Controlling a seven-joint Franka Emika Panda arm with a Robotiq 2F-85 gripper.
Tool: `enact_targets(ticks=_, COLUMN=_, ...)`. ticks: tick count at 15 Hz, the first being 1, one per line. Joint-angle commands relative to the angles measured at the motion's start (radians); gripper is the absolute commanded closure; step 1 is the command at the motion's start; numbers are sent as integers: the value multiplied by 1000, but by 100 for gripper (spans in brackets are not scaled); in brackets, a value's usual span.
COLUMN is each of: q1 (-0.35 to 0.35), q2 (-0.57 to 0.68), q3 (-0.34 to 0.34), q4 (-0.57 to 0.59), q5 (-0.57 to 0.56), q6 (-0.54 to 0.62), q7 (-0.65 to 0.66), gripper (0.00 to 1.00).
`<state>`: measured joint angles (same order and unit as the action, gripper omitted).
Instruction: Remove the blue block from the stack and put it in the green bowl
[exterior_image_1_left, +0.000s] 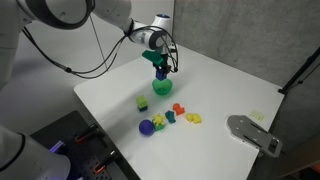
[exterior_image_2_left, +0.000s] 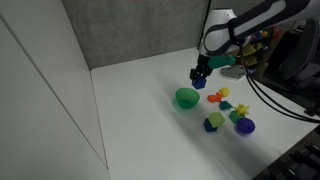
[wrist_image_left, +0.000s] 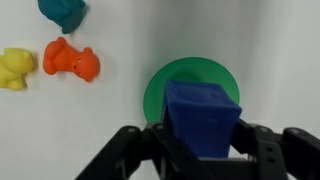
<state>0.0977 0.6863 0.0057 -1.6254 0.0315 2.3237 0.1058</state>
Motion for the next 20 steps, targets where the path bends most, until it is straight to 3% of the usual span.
enact_targets(ticks=1, q1=-2, q2=118, q3=5, q4=144, q5=-26, q6=-15, q7=-25, gripper=77)
enact_targets(ticks=13, q1=35, q2=310, q3=4, q4=297, q5=-46, q6=27, q7=-32, gripper=77)
enact_targets(ticks=20, q1=36, q2=327, q3=-19, q4=255, q5=-75, q6=21, q7=-30, gripper=77)
